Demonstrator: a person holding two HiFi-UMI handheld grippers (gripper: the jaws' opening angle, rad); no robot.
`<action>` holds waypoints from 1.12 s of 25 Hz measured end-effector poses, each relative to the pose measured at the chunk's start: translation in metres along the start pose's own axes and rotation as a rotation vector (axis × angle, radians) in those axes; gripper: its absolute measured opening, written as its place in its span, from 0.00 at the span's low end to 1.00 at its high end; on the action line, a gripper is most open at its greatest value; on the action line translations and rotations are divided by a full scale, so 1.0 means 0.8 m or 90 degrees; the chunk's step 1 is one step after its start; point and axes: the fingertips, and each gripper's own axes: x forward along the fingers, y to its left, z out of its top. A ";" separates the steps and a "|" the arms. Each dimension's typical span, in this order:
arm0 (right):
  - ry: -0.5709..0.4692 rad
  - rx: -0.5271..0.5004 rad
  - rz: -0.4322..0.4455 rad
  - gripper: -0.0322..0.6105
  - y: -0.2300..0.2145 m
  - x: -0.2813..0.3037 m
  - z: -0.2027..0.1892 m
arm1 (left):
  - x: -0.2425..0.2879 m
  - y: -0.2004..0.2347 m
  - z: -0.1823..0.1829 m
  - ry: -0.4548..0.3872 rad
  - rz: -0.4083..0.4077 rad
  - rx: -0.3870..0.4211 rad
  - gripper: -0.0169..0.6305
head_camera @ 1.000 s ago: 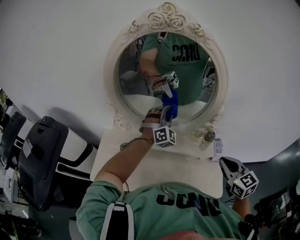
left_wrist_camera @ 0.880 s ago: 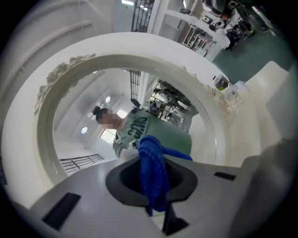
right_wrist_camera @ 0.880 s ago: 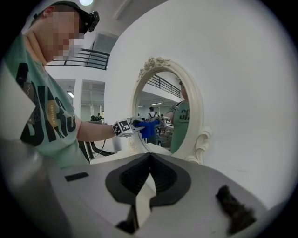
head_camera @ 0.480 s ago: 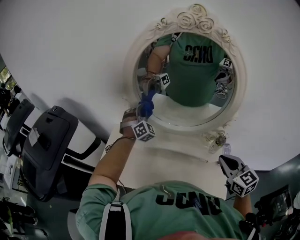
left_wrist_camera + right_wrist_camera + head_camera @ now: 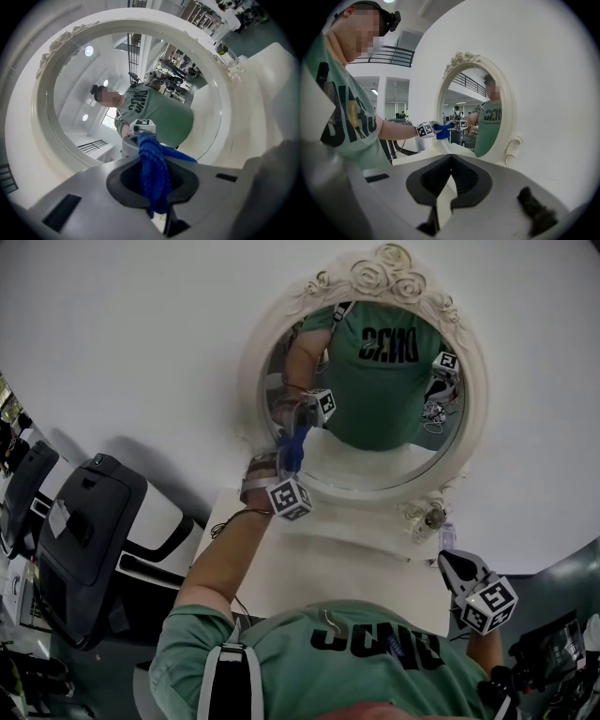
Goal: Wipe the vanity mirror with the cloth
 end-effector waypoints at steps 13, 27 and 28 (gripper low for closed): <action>0.011 0.026 -0.048 0.07 -0.010 -0.043 -0.027 | -0.024 -0.095 0.213 -0.175 -0.071 0.021 0.11; 0.016 0.077 -0.134 0.07 -0.037 -0.121 -0.070 | -0.038 -0.190 0.401 -0.298 -0.124 0.086 0.11; 0.017 0.080 -0.138 0.07 -0.038 -0.124 -0.073 | -0.036 -0.194 0.400 -0.299 -0.124 0.090 0.11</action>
